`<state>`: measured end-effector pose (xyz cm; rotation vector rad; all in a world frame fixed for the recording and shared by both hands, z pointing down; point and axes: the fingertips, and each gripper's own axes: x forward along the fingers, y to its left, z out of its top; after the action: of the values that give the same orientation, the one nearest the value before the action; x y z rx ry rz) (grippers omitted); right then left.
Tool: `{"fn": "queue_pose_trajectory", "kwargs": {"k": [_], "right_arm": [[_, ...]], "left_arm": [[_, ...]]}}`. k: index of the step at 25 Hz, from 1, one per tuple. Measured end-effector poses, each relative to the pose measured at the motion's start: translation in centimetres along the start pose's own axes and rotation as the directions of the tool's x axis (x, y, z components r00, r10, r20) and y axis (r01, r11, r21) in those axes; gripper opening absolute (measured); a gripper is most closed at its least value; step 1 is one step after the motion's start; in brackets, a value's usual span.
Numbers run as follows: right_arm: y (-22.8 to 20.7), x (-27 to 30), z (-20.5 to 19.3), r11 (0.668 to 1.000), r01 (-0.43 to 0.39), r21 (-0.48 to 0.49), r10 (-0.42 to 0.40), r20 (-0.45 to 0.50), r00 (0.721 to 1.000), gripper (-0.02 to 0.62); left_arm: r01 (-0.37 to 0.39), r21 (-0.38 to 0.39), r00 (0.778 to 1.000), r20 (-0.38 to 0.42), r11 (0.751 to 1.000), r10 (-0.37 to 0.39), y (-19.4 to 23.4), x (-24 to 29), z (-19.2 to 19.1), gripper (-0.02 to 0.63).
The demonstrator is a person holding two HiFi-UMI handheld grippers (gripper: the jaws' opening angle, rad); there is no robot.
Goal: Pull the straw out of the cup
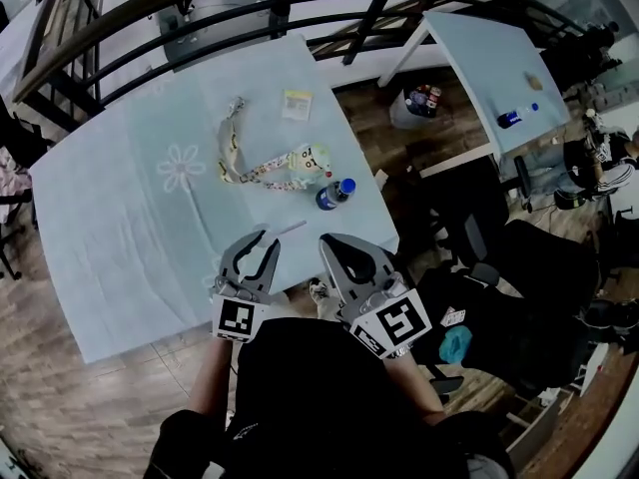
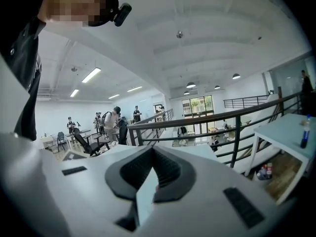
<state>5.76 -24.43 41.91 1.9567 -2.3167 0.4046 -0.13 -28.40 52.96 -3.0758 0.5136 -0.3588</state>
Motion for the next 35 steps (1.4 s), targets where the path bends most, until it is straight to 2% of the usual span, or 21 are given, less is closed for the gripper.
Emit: {"fn": "queue_pose_trajectory", "kwargs": {"k": [5,17,26,35], "right_arm": [[-0.1,0.2,-0.4,1.000,0.027,0.003,-0.027,-0.009,1.000,0.009],[0.0,0.5,-0.9,0.996,0.087,0.014,-0.087,-0.032,0.996,0.009],[-0.4,-0.1,-0.8,0.991,0.129,0.020,-0.128,-0.030,0.991,0.008],[-0.1,-0.2,-1.0,0.992,0.127,0.021,-0.126,-0.029,0.992,0.008]], "left_arm": [[0.080,0.061,0.993,-0.094,0.995,-0.074,-1.3,1.4,-3.6,0.123],[0.174,0.080,0.965,-0.212,0.981,-0.154,-2.0,4.0,-8.5,0.141],[0.172,0.038,0.952,-0.263,0.984,-0.156,-2.0,4.7,-10.4,0.135],[0.120,0.065,0.961,-0.258,0.991,-0.099,-1.5,5.1,-10.3,0.043]]}}
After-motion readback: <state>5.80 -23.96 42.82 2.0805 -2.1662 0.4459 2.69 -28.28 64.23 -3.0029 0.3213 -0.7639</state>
